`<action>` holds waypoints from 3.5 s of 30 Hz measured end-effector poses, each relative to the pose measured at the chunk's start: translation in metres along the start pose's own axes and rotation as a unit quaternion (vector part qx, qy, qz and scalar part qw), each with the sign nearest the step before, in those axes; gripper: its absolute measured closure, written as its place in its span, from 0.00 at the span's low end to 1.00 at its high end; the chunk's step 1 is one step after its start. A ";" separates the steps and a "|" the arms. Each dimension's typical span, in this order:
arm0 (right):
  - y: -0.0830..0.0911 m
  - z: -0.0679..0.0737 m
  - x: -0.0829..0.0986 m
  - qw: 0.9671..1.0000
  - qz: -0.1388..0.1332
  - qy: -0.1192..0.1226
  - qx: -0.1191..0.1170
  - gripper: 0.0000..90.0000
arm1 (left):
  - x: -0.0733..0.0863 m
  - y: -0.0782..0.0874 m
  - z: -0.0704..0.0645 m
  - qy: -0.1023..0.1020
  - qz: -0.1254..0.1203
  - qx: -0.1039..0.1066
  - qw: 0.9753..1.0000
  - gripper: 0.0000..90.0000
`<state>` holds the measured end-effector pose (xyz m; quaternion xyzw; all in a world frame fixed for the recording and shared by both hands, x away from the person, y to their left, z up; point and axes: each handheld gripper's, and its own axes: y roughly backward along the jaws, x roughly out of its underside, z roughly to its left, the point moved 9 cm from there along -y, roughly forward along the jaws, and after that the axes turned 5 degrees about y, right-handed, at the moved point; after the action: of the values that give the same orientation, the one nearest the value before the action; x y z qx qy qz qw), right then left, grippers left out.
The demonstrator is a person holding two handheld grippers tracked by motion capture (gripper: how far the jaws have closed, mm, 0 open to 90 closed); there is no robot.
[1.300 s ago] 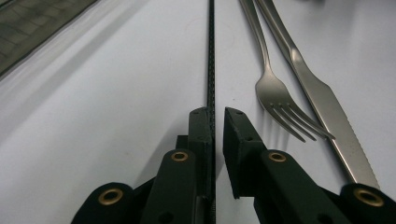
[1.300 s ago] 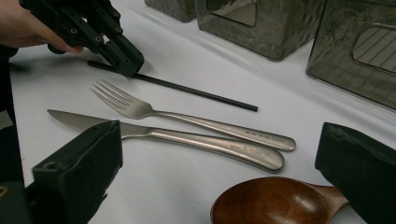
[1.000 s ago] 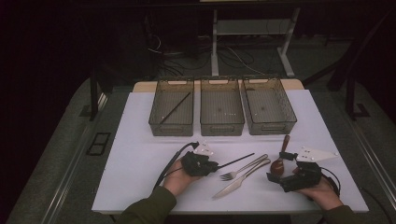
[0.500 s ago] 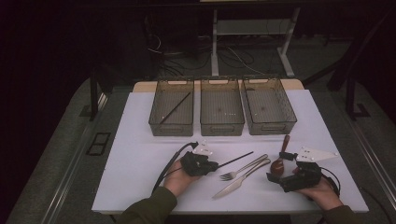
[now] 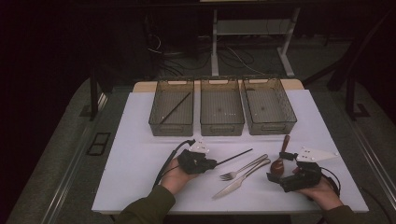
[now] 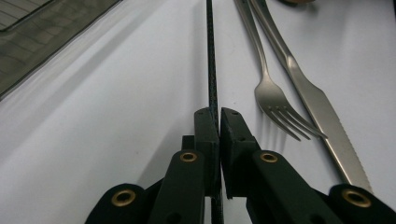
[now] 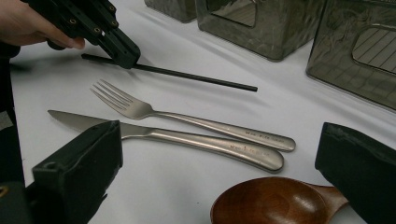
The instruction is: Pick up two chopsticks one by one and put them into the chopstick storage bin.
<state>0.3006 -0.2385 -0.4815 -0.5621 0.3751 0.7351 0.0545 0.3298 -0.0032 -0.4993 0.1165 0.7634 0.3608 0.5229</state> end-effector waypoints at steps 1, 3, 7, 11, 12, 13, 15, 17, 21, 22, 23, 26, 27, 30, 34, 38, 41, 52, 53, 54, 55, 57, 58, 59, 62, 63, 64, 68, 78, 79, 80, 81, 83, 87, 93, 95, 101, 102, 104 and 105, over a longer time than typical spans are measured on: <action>0.000 0.000 0.000 1.000 0.000 0.000 0.000 0.00 | 0.000 0.001 0.000 0.002 0.000 0.003 1.000 0.95; 0.000 0.000 0.000 1.000 0.000 0.000 0.000 0.00 | -0.001 0.002 -0.001 0.001 0.000 0.006 1.000 0.95; 0.000 0.000 0.000 1.000 0.000 0.000 0.000 0.00 | -0.002 0.005 -0.004 -0.001 0.003 0.015 1.000 0.95; 0.000 0.000 0.000 1.000 0.000 0.000 0.000 0.00 | -0.005 0.008 -0.007 -0.004 0.005 0.022 1.000 0.95; 0.000 0.000 0.000 1.000 -0.001 -0.001 0.000 0.00 | -0.006 0.009 -0.008 -0.003 0.003 0.025 1.000 0.95; 0.000 0.000 0.000 1.000 -0.001 0.000 0.000 0.00 | -0.007 0.010 -0.008 -0.005 0.002 0.026 1.000 0.95; 0.000 0.000 0.000 1.000 -0.001 0.000 0.000 0.00 | -0.010 0.013 -0.009 -0.003 -0.001 0.029 1.000 0.95; 0.000 0.000 0.000 1.000 -0.001 -0.001 0.000 0.00 | -0.011 0.016 -0.009 -0.005 -0.001 0.030 1.000 0.95; 0.000 0.000 0.000 1.000 -0.001 -0.001 0.000 0.00 | -0.014 0.020 -0.009 -0.008 -0.003 0.028 1.000 0.95; 0.000 0.000 0.000 1.000 -0.001 -0.001 0.000 0.00 | -0.014 0.021 -0.009 -0.009 -0.003 0.028 1.000 0.95; 0.000 0.000 0.000 1.000 -0.001 -0.001 0.000 0.00 | -0.015 0.022 -0.009 -0.008 -0.004 0.028 1.000 0.95; 0.000 0.000 0.000 1.000 -0.001 -0.001 0.000 0.00 | -0.016 0.024 -0.008 -0.010 -0.005 0.027 1.000 0.95; 0.000 0.000 0.000 1.000 -0.001 -0.001 0.000 0.00 | -0.017 0.025 -0.008 -0.010 -0.007 0.027 1.000 0.95; 0.000 0.000 0.000 1.000 -0.001 0.000 0.000 0.00 | -0.019 0.029 -0.006 -0.007 -0.011 0.026 1.000 0.95; 0.000 0.000 0.000 1.000 -0.001 -0.001 0.000 0.00 | -0.022 0.036 -0.004 -0.006 -0.016 0.024 1.000 0.95; 0.000 0.000 0.000 1.000 0.000 0.001 0.000 0.00 | -0.024 0.042 0.000 -0.001 -0.019 0.022 1.000 0.95; 0.000 0.000 0.000 1.000 0.000 0.000 0.000 0.00 | -0.024 0.046 0.002 0.003 -0.019 0.022 1.000 0.95; 0.000 0.000 0.000 1.000 0.000 0.001 0.000 0.00 | -0.030 0.065 0.014 0.017 -0.032 0.007 0.999 0.95; 0.000 0.000 0.000 1.000 0.000 0.001 0.000 0.00 | -0.031 0.067 0.015 0.015 -0.033 0.005 0.999 0.95; 0.000 -0.001 0.000 1.000 0.000 0.001 0.001 0.00 | -0.032 0.068 0.017 0.015 -0.032 0.003 0.999 0.95; 0.000 0.000 0.000 1.000 0.000 0.000 0.000 0.00 | -0.033 0.070 0.018 0.016 -0.034 0.001 0.999 0.95; 0.000 -0.001 0.000 1.000 0.000 -0.002 0.001 0.00 | -0.036 0.074 0.021 0.019 -0.040 -0.003 0.999 0.95; 0.000 -0.001 0.000 1.000 0.000 -0.003 0.002 0.00 | -0.037 0.076 0.023 0.021 -0.043 -0.004 0.999 0.95; 0.000 -0.001 0.000 1.000 0.000 -0.002 0.002 0.00 | -0.038 0.078 0.025 0.021 -0.044 -0.007 0.999 0.95; 0.000 -0.001 0.000 1.000 0.000 -0.002 0.003 0.00 | -0.040 0.082 0.030 0.024 -0.048 -0.010 0.998 0.95; 0.000 -0.001 0.000 1.000 0.001 -0.002 0.003 0.00 | -0.041 0.084 0.032 0.025 -0.049 -0.013 0.998 0.95; -0.001 -0.001 0.000 1.000 0.000 -0.002 0.003 0.00 | -0.042 0.086 0.034 0.026 -0.049 -0.014 0.998 0.95; 0.000 -0.001 0.000 1.000 0.000 -0.003 0.003 0.00 | -0.047 0.093 0.042 0.031 -0.054 -0.023 0.998 0.95; 0.000 -0.001 0.001 1.000 0.001 -0.007 0.001 0.00 | -0.064 0.108 0.063 0.036 -0.060 -0.053 0.996 0.95; 0.000 -0.001 0.000 1.000 -0.001 -0.005 0.002 0.00 | -0.066 0.109 0.065 0.038 -0.060 -0.056 0.996 0.95; 0.000 -0.001 0.000 1.000 -0.001 -0.005 0.002 0.00 | -0.068 0.111 0.067 0.038 -0.059 -0.059 0.996 0.95; 0.000 -0.001 0.000 1.000 -0.001 -0.004 0.002 0.00 | -0.070 0.112 0.069 0.040 -0.060 -0.061 0.996 0.95; 0.000 -0.001 0.000 1.000 -0.001 -0.004 0.002 0.00 | -0.073 0.114 0.074 0.039 -0.060 -0.065 0.995 0.95; 0.000 -0.001 0.000 1.000 -0.001 -0.004 0.002 0.00 | -0.077 0.117 0.083 0.046 -0.061 -0.075 0.994 0.95; 0.000 -0.002 0.000 1.000 -0.002 -0.004 0.003 0.00 | -0.083 0.121 0.101 0.057 -0.063 -0.091 0.992 0.95; 0.000 -0.002 0.000 1.000 -0.002 -0.004 0.003 0.00 | -0.085 0.122 0.107 0.061 -0.063 -0.096 0.992 0.95; 0.000 -0.002 0.000 1.000 -0.003 -0.004 0.003 0.00 | -0.090 0.126 0.125 0.074 -0.065 -0.112 0.989 0.95; 0.000 -0.002 0.000 1.000 -0.003 -0.004 0.003 0.00 | -0.091 0.125 0.128 0.076 -0.065 -0.115 0.988 0.95; 0.001 -0.002 0.000 1.000 -0.003 -0.005 0.003 0.00 | -0.091 0.125 0.134 0.080 -0.061 -0.123 0.987 0.95; 0.001 -0.002 0.000 1.000 -0.003 -0.005 0.003 0.00 | -0.091 0.125 0.138 0.080 -0.057 -0.128 0.987 0.95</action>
<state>0.3019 -0.2402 -0.4812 -0.5596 0.3753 0.7365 0.0603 0.4652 0.0948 -0.3768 -0.0246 0.7559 0.4331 0.4904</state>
